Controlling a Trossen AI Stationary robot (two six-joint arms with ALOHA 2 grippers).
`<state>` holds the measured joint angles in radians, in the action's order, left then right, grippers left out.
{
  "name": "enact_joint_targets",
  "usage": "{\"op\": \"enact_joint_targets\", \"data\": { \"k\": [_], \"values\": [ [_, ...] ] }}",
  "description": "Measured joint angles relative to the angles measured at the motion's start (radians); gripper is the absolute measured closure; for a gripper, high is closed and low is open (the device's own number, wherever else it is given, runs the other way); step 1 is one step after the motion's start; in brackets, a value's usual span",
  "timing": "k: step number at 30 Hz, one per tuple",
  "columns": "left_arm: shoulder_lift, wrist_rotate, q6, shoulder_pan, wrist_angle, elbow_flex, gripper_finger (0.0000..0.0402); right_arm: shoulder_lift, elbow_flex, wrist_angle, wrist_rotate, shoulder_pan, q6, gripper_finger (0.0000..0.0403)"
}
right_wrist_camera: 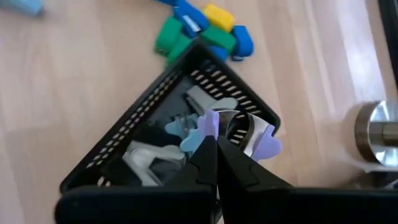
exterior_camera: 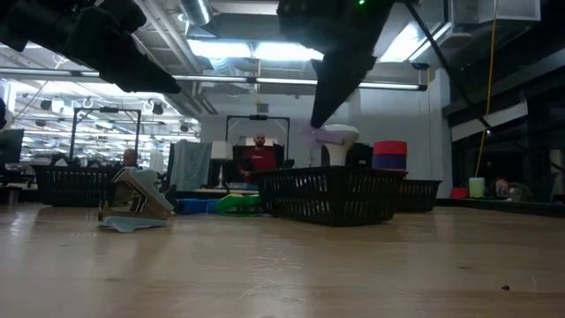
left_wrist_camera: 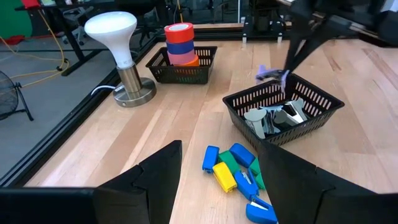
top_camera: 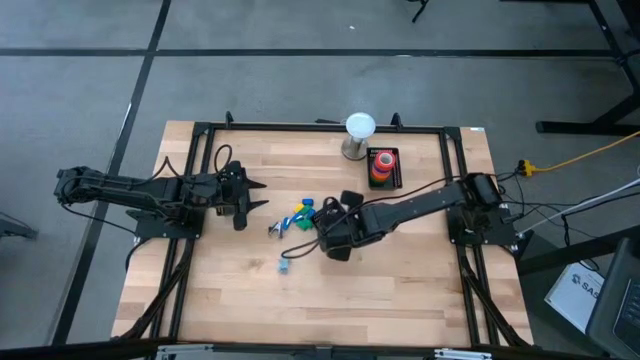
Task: Pick and place Stapler, Stapler remover, tape
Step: Put the purple staple remover into the center black bin
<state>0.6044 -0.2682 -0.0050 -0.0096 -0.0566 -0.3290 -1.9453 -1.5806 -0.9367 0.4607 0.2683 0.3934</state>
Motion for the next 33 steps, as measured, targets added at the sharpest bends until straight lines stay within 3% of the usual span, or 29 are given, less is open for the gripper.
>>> {"op": "enact_joint_targets", "data": {
  "k": [7, 14, 33],
  "values": [
    [0.0, 0.0, 0.0, 0.0, 0.0, 0.0, 0.0192, 0.001, 0.031, 0.029, 0.048, -0.033, 0.202, 0.0402],
    [0.0, 0.0, 0.0, 0.0, 0.0, 0.0, 0.0192, -0.001, 0.139, 0.192, 0.01, -0.046, 0.201, 0.0402],
    [0.0, 0.0, 0.0, 0.0, 0.001, 0.0, 0.0192, -0.031, 0.143, 0.299, -0.035, -0.042, 0.229, 0.0379]
  ]
}}
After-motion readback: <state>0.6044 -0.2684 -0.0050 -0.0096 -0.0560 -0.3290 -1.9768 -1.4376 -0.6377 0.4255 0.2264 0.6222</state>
